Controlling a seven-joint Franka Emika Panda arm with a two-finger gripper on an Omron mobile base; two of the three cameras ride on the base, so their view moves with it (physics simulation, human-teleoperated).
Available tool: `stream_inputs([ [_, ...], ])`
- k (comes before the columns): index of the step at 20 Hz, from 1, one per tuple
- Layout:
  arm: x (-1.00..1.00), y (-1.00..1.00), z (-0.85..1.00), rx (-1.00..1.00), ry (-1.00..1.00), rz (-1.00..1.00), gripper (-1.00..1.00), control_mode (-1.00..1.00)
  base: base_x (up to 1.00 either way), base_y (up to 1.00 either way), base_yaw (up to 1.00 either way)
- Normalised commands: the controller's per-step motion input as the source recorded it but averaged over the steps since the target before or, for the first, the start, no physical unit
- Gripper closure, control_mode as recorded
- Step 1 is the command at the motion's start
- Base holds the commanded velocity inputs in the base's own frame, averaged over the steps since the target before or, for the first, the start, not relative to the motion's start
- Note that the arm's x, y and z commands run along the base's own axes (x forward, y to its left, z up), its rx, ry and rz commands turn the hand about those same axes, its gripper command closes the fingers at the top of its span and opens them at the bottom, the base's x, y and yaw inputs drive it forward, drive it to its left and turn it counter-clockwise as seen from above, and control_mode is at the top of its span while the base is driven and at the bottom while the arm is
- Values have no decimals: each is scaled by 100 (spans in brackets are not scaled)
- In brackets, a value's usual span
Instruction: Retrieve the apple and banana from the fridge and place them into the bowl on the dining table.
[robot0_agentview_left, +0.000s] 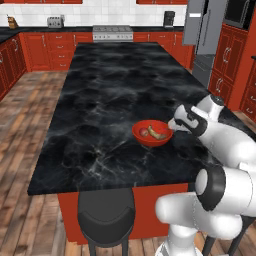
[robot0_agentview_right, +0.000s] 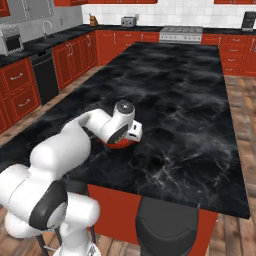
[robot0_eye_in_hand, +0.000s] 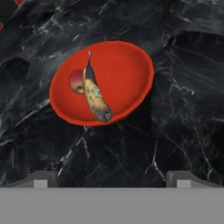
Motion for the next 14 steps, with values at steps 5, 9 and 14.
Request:
stream_inputs([
  [5, -100, -49, 44, 8, -6, 0, -100, -100, 0, 0, 0],
  [9, -100, -67, 19, 10, -8, -3, -100, -100, 0, 0, 0],
  [14, -100, -41, 8, 4, -4, -2, -100, -100, 0, 0, 0],
])
